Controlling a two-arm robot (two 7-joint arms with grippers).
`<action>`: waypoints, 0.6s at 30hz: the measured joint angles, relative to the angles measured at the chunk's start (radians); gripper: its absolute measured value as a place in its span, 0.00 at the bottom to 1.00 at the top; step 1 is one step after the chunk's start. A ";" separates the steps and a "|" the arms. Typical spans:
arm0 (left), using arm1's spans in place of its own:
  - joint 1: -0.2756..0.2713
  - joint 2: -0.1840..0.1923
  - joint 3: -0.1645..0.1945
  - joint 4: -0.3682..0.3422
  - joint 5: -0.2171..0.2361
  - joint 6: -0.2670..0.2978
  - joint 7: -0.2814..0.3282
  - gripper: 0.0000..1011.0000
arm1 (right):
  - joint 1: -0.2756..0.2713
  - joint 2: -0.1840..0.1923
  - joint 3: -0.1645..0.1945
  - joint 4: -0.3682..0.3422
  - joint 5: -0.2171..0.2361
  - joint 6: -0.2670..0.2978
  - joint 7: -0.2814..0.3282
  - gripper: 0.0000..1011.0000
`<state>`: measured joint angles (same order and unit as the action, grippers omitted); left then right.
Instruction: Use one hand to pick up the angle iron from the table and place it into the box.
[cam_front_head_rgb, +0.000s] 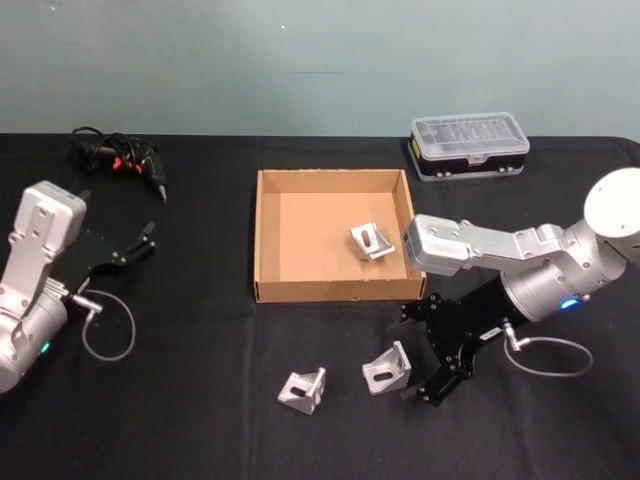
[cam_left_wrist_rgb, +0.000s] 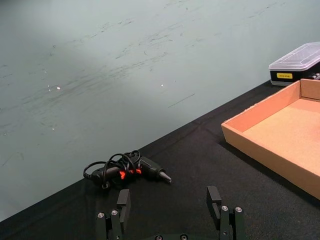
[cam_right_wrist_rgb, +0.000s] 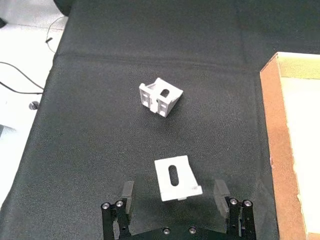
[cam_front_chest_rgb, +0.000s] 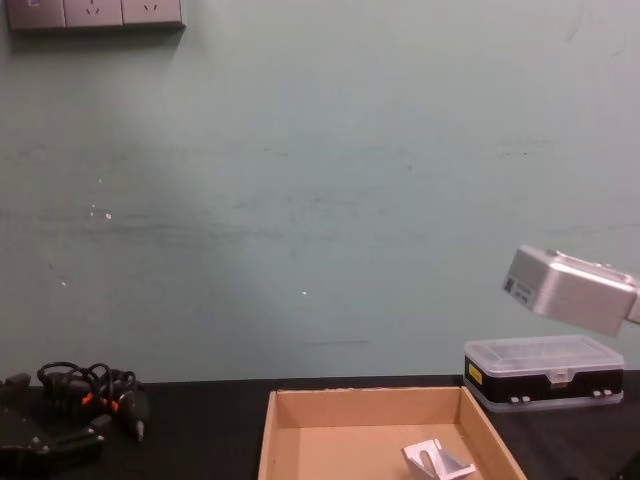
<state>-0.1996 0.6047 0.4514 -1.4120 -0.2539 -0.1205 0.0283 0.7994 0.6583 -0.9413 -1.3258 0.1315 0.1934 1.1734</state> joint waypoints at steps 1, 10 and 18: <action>0.000 0.000 0.000 0.000 0.000 0.000 0.000 0.99 | 0.002 -0.002 -0.004 0.005 0.002 -0.003 0.000 0.99; 0.000 0.000 0.000 0.000 0.000 0.000 0.000 0.99 | 0.014 -0.011 -0.025 0.026 0.021 -0.014 -0.001 0.99; 0.000 0.000 0.000 0.000 0.000 0.000 0.000 0.99 | 0.022 -0.010 -0.042 0.029 0.029 -0.015 -0.009 0.86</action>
<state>-0.1995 0.6047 0.4514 -1.4120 -0.2539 -0.1205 0.0283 0.8217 0.6487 -0.9830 -1.2965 0.1603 0.1786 1.1649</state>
